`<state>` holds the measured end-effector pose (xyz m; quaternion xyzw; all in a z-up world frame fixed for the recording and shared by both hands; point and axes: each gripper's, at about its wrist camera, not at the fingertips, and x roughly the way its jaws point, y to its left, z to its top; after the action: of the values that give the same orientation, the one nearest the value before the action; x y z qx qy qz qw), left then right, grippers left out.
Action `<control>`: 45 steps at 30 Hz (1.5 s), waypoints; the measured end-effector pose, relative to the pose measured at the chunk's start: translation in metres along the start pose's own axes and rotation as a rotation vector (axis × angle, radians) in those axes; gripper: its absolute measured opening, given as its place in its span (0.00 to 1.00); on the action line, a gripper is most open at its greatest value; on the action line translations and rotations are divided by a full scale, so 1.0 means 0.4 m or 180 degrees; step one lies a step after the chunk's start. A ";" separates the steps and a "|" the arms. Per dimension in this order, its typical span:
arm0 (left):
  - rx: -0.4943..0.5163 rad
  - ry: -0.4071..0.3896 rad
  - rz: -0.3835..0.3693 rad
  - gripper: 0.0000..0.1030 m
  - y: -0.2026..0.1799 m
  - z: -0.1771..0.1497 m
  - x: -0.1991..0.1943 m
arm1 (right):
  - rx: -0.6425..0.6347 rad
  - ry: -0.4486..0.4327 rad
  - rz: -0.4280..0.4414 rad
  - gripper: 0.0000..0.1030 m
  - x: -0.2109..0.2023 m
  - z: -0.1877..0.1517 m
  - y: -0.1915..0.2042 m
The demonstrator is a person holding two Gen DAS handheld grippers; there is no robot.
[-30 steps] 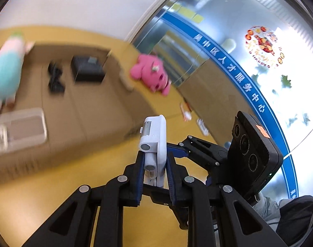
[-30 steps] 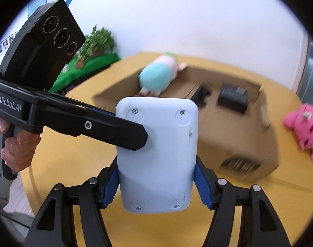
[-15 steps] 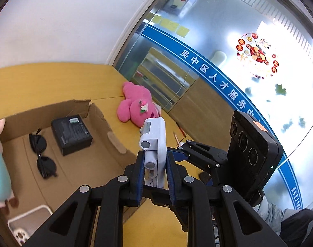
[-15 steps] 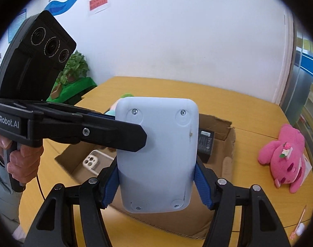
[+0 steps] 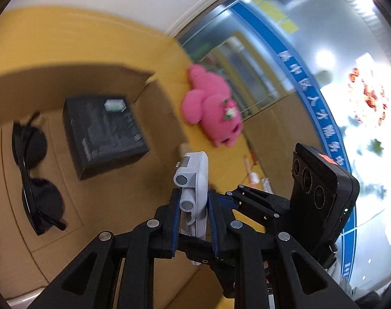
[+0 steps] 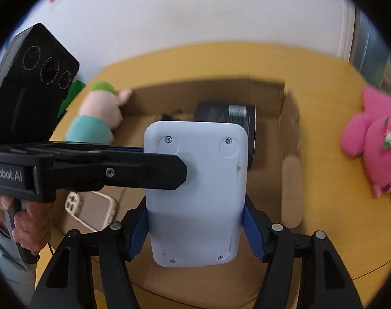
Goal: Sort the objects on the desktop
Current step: 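Carry the phone stand with both grippers over the cardboard box, then lower the phone stand into the box and open both grippers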
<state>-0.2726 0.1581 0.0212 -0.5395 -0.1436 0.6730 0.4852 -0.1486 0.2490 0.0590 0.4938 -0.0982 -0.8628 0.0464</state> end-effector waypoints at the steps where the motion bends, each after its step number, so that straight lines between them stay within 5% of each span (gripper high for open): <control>1: -0.0077 0.0054 0.0037 0.19 0.022 -0.003 0.026 | 0.0028 0.0088 -0.0018 0.62 0.028 -0.004 -0.008; 7: -0.0351 0.0214 0.0104 0.19 0.080 -0.024 0.110 | -0.0044 0.0479 -0.0421 0.59 0.119 -0.032 0.002; 12: -0.0547 0.0275 0.0415 0.29 0.106 -0.031 0.139 | -0.0074 0.0712 -0.0495 0.55 0.154 -0.024 -0.012; 16: -0.0464 0.0043 0.1095 0.35 0.071 -0.051 0.100 | -0.0074 0.0707 -0.0508 0.73 0.147 -0.033 -0.010; 21: -0.0178 -0.0817 0.1565 0.66 -0.059 -0.133 -0.095 | -0.0036 0.0075 -0.0473 0.76 0.019 -0.068 0.008; 26: 0.0500 -0.1983 0.2374 0.92 -0.210 -0.370 -0.287 | -0.0121 -0.0898 -0.0683 0.78 -0.130 -0.176 0.093; 28: 0.0620 -0.2290 0.2728 0.95 -0.225 -0.477 -0.311 | -0.0070 -0.1349 -0.0786 0.83 -0.153 -0.241 0.129; 31: 0.0642 -0.2367 0.3100 0.95 -0.199 -0.582 -0.302 | -0.0076 -0.1687 -0.0835 0.87 -0.166 -0.296 0.171; 35: 0.0495 -0.2364 0.3461 0.95 -0.134 -0.631 -0.257 | -0.0172 -0.1486 -0.0693 0.87 -0.107 -0.300 0.193; 38: 0.0297 -0.2365 0.3243 0.95 -0.075 -0.627 -0.238 | -0.0223 -0.1492 -0.0685 0.88 -0.080 -0.322 0.194; 40: 0.0454 -0.2471 0.3443 0.95 -0.066 -0.630 -0.208 | -0.0235 -0.1647 -0.0666 0.89 -0.080 -0.331 0.191; 45: 0.0474 -0.2457 0.3306 0.98 -0.055 -0.636 -0.191 | -0.0233 -0.1926 -0.0762 0.99 -0.061 -0.363 0.198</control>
<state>-0.0452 0.0232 -0.0141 -0.2231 0.0189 0.9735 0.0464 -0.0125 0.1579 0.0249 0.2210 -0.0178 -0.9727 -0.0690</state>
